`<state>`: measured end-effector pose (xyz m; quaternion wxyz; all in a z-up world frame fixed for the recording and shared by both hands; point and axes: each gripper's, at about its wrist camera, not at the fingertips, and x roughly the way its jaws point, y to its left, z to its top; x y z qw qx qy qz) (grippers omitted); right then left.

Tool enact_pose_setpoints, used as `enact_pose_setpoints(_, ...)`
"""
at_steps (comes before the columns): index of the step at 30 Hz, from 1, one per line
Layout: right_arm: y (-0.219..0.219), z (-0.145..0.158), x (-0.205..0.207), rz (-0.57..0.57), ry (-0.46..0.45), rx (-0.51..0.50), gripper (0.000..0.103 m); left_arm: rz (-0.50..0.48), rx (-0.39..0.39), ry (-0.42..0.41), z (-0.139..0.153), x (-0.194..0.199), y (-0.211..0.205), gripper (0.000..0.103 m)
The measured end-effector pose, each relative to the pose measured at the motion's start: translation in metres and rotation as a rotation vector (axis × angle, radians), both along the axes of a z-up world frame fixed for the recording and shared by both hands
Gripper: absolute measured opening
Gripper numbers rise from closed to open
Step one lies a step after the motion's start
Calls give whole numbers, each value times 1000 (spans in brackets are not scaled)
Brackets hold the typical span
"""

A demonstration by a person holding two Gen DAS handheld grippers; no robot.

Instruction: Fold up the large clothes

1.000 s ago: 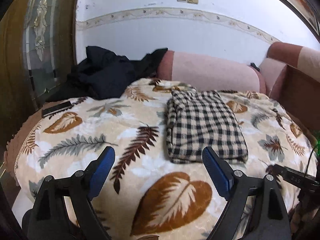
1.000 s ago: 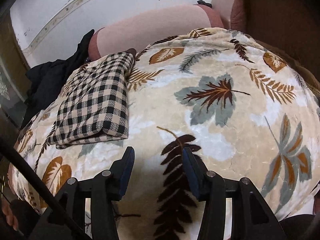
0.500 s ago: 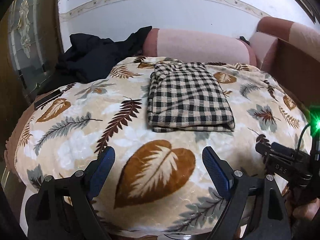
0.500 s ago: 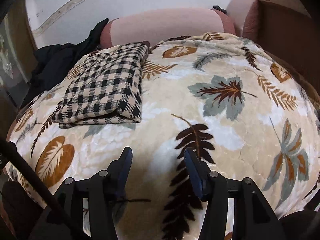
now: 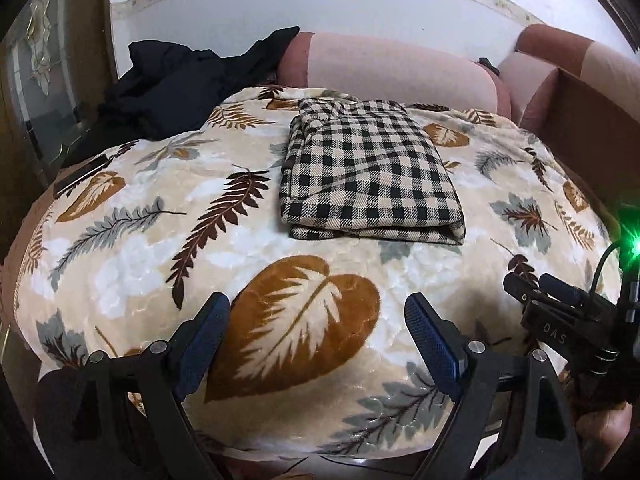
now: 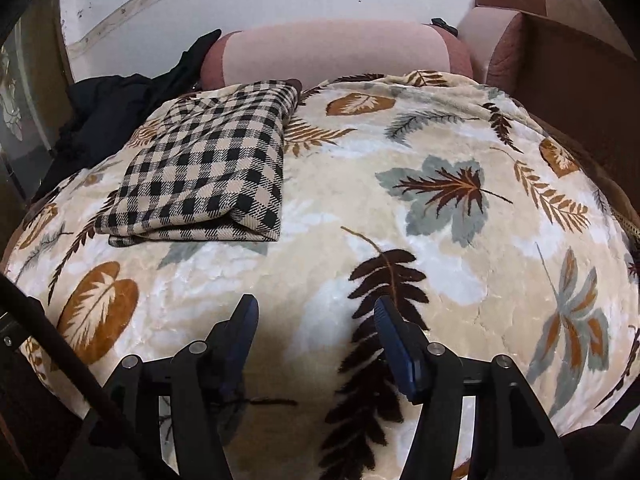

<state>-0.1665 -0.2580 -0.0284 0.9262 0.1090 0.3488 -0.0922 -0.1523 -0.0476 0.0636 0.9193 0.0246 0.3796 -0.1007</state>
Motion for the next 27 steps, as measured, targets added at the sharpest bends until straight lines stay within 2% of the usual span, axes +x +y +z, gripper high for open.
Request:
enact_pose_setpoints(12,5,-3,-10,-23,23,-11,65,-22,17,45,-11,-2,-3,88)
enact_pose_setpoints(15,8,-6,-10,-30,36,-41,65,-15,15,49,-13,-2,-2,88)
enact_pose_setpoints(22,13,0,-9,-25,8,-77,65,-22,18,57,-15,-2,-5,88)
enact_pose_setpoints(27,14,-5,-7,-17,28,-76,68,-18,12,91,-20,1,-4,88)
